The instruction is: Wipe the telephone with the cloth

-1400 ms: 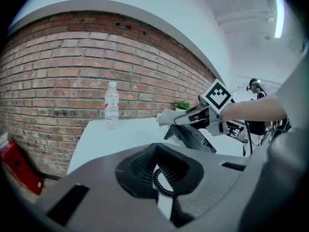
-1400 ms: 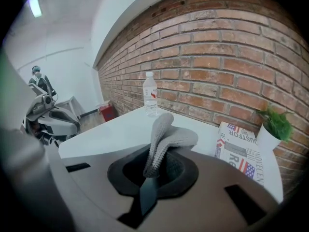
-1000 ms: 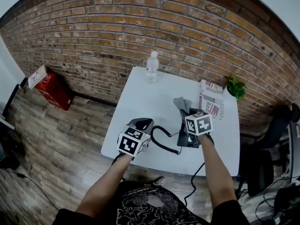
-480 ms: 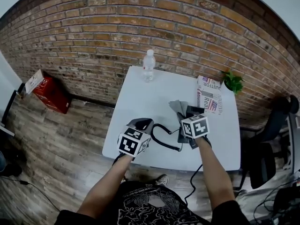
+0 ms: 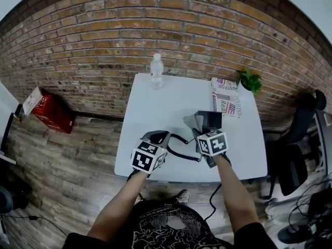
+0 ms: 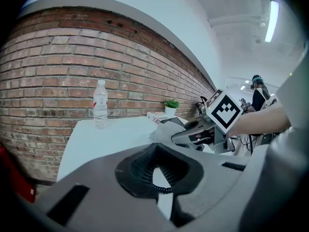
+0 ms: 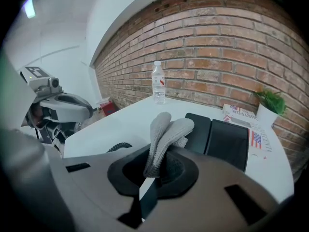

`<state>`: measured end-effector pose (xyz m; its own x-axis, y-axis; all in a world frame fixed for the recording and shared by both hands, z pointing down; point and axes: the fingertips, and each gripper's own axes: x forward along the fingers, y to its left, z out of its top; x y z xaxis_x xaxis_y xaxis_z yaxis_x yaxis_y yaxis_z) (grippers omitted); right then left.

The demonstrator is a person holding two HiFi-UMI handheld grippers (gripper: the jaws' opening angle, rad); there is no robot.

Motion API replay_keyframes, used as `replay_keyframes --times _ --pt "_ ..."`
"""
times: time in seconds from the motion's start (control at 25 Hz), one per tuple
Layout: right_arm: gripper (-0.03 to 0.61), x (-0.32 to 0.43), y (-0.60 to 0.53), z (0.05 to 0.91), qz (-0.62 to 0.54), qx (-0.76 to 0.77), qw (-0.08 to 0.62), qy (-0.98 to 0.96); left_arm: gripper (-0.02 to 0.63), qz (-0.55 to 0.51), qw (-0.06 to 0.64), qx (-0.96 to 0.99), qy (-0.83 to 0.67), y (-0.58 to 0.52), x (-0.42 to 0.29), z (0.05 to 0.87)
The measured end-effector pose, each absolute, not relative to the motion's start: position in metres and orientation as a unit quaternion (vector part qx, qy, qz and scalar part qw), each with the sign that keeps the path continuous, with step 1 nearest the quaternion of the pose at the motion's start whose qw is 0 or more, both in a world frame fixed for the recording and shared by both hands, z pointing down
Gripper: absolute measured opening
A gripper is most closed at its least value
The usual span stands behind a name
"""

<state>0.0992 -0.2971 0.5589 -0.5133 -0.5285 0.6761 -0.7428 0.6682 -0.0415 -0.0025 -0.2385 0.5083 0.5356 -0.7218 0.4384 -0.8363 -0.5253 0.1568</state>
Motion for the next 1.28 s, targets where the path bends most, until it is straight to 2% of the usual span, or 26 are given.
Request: replay_keyframes --times 1.28 --pt "0.011 0.114 -0.215 0.598 0.225 0.444 0.308 -0.811 0.006 0.183 0.179 0.892 -0.372 -0.216 0.005 0.524"
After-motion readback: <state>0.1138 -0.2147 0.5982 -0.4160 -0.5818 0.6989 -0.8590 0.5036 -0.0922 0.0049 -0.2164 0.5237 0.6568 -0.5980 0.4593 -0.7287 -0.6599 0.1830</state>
